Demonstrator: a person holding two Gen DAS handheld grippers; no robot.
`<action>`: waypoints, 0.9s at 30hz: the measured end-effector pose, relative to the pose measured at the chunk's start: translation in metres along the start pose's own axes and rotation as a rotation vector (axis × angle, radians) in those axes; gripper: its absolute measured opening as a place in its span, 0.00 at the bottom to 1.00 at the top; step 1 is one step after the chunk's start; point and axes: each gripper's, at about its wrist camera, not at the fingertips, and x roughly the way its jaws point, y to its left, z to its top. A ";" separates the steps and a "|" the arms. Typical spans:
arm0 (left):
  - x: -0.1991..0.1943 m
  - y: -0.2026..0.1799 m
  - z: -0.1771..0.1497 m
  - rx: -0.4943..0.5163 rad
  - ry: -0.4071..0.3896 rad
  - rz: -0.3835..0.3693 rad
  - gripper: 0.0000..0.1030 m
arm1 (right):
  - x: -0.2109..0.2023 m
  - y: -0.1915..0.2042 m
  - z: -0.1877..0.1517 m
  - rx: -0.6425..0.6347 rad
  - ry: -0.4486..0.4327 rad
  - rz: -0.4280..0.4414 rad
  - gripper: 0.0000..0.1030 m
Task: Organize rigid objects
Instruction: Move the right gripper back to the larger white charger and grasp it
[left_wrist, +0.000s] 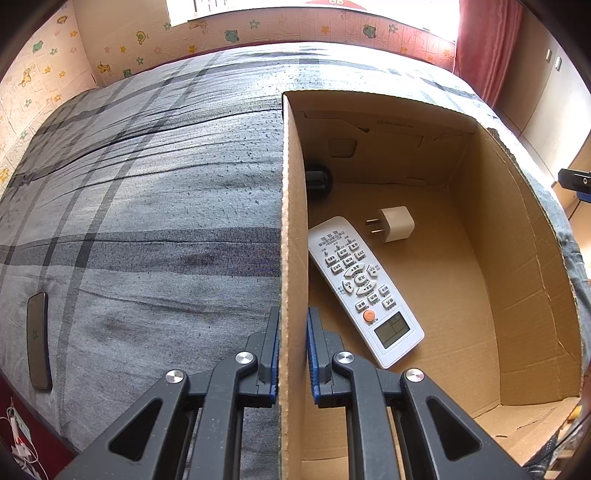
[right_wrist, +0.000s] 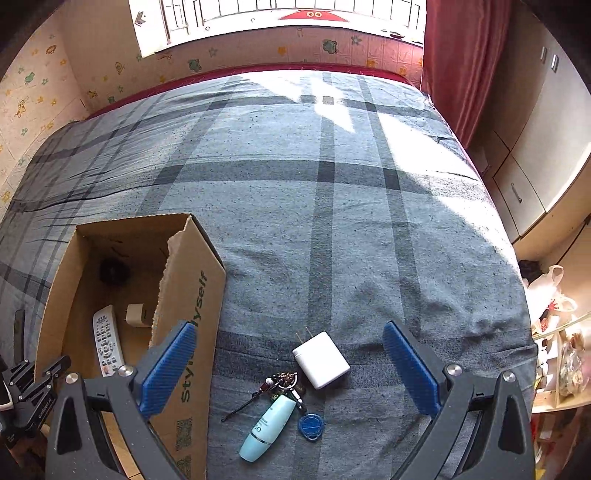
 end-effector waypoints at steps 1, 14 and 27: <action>0.000 0.000 0.000 0.000 0.000 0.000 0.13 | 0.003 -0.002 -0.002 0.004 0.003 -0.005 1.00; 0.001 0.001 -0.001 -0.006 -0.001 -0.003 0.13 | 0.060 -0.029 -0.038 0.116 0.069 -0.031 1.00; 0.000 -0.002 -0.002 0.006 -0.004 0.009 0.13 | 0.111 -0.037 -0.056 0.142 0.145 -0.043 1.00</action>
